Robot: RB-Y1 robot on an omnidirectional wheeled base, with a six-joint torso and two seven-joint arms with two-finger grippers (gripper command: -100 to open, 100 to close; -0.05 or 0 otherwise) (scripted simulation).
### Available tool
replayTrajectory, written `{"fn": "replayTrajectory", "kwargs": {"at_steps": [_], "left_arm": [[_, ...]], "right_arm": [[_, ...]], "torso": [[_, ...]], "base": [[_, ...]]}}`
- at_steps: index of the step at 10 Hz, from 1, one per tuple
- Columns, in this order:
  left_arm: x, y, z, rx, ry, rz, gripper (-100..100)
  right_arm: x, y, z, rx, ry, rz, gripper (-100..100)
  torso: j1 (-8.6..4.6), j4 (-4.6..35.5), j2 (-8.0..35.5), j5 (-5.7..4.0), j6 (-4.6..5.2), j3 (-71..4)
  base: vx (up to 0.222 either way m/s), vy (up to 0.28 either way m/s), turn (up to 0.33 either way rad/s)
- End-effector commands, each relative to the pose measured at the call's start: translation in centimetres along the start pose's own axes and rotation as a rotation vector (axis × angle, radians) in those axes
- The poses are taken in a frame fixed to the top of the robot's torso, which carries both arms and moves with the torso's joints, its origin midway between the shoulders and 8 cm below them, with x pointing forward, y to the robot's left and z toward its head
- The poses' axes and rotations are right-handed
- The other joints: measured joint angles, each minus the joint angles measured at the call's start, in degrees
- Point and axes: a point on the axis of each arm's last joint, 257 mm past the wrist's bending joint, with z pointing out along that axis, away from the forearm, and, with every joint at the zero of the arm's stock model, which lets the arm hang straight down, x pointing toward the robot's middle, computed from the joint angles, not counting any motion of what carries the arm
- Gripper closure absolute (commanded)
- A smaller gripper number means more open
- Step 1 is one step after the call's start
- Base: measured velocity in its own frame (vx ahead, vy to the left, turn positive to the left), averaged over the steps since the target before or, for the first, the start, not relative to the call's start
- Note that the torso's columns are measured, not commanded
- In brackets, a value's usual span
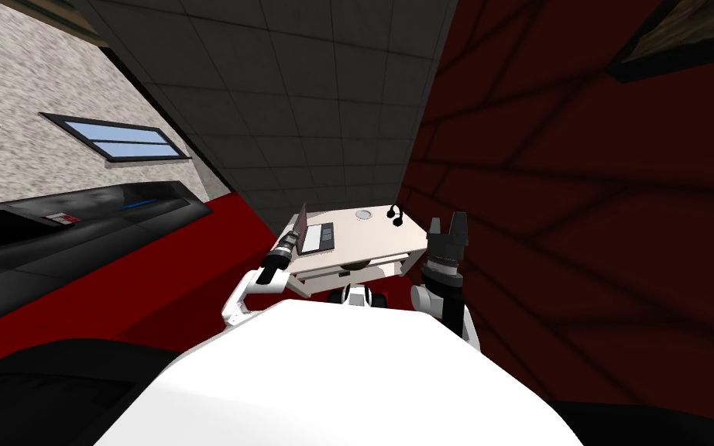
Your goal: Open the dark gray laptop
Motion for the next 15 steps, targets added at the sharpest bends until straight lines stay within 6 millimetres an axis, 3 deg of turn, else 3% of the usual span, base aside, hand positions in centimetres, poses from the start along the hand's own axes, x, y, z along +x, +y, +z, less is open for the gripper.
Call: {"fn": "replayTrajectory", "kwargs": {"at_steps": [1,9,10,15], "left_arm": [[0.7,1.3,0.8,-0.005,0.002,0.101,100],[2.9,4.8,2.9,-0.008,0.025,0.39,100],[2.3,4.0,2.9,0.002,0.015,0.366,100],[5.0,5.0,3.0,0.014,0.008,0.533,100]], "right_arm": [[0.0,0.0,0.0,0.0,0.0,0.0,0],[0.0,0.0,0.0,0.0,0.0,0.0,0],[0.0,0.0,0.0,0.0,0.0,0.0,0],[0.0,0.0,0.0,0.0,0.0,0.0,0]], "torso": [[0.03,-0.08,0.01,0.07,-0.09,0.04],[0.19,-0.17,-0.1,0.17,-0.17,-0.03],[0.12,-0.2,-0.19,0.13,-0.15,-0.1],[0.18,-0.25,-0.29,0.11,-0.21,-0.17]], "base": [[0.009,-0.099,0.003],[0.0,-0.094,-0.003],[-0.004,-0.044,-0.002],[0.023,-0.03,0.062]]}}
